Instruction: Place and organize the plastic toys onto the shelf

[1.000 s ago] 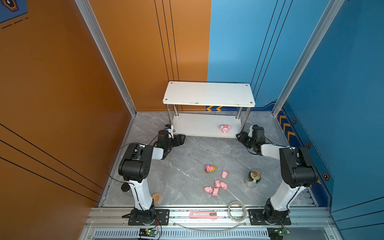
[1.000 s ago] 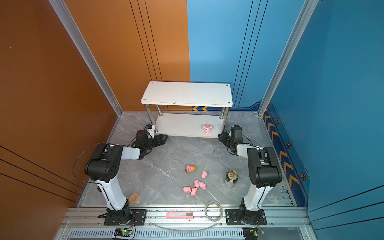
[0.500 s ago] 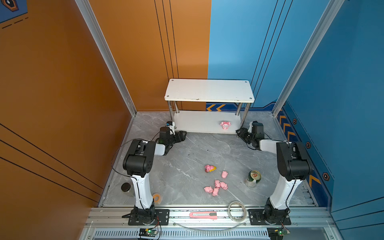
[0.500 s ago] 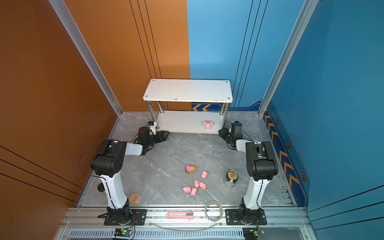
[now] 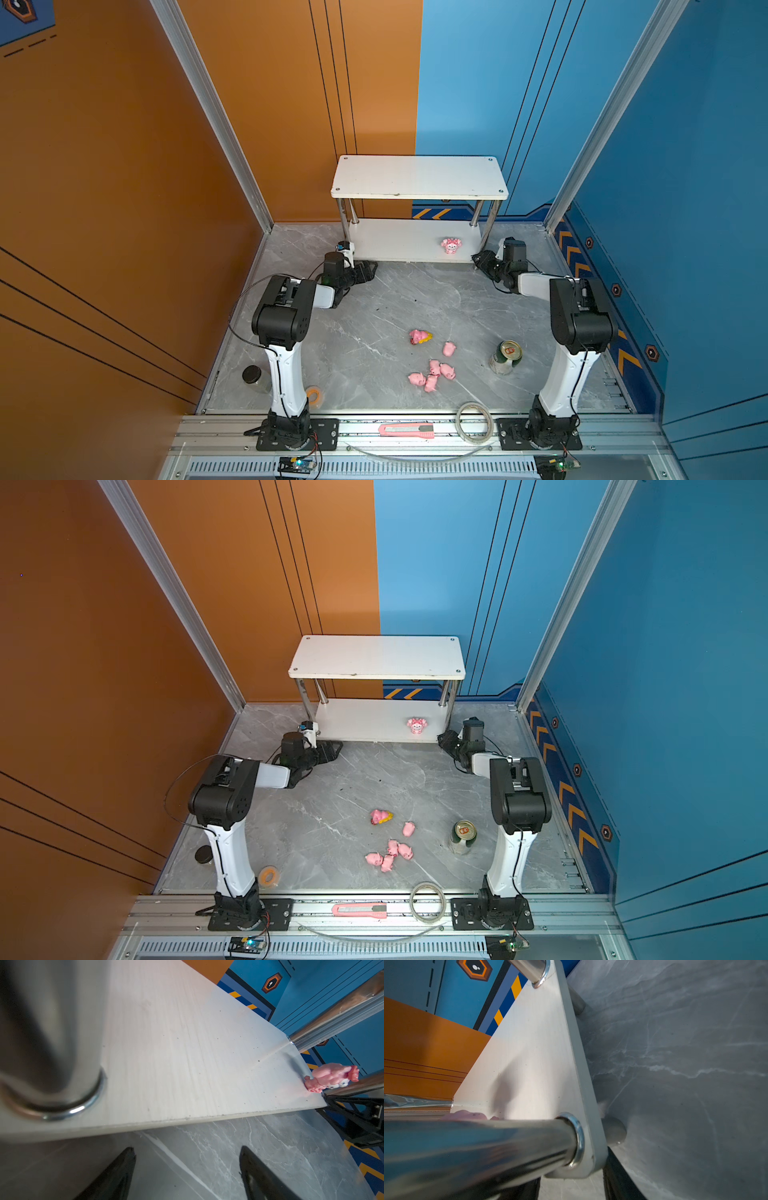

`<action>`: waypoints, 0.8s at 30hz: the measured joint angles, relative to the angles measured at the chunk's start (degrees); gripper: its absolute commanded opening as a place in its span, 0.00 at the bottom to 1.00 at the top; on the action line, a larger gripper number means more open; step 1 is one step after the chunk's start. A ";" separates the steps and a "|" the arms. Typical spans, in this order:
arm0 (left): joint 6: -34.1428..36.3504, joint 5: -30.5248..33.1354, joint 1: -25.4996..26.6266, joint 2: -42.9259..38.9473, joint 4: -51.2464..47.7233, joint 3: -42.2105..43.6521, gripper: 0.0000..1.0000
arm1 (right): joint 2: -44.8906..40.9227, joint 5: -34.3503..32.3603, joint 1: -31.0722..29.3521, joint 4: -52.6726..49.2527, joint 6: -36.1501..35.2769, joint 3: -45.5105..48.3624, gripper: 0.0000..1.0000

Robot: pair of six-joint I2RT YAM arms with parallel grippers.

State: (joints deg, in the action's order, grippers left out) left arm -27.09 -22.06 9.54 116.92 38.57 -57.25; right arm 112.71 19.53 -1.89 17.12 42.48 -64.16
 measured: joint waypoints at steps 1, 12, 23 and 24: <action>0.00 -0.13 0.20 0.07 -0.20 -0.42 0.81 | 0.15 0.00 0.02 -0.13 0.00 -0.28 0.48; -0.02 -1.01 0.59 1.70 -0.20 -4.63 0.81 | 2.49 0.35 0.31 -1.14 0.00 -3.74 0.48; -0.04 -1.84 0.72 4.92 -0.94 -8.61 0.81 | 4.46 1.33 0.42 -1.20 0.02 -6.19 0.48; -0.07 -1.86 0.72 5.01 -1.29 -8.87 0.81 | 4.55 1.36 0.42 -1.20 0.02 -6.29 0.48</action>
State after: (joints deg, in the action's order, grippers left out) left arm -27.16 -23.92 10.26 121.93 37.28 -66.13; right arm 117.25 20.88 -1.48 15.92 42.50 -70.46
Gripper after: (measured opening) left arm 0.806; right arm 0.477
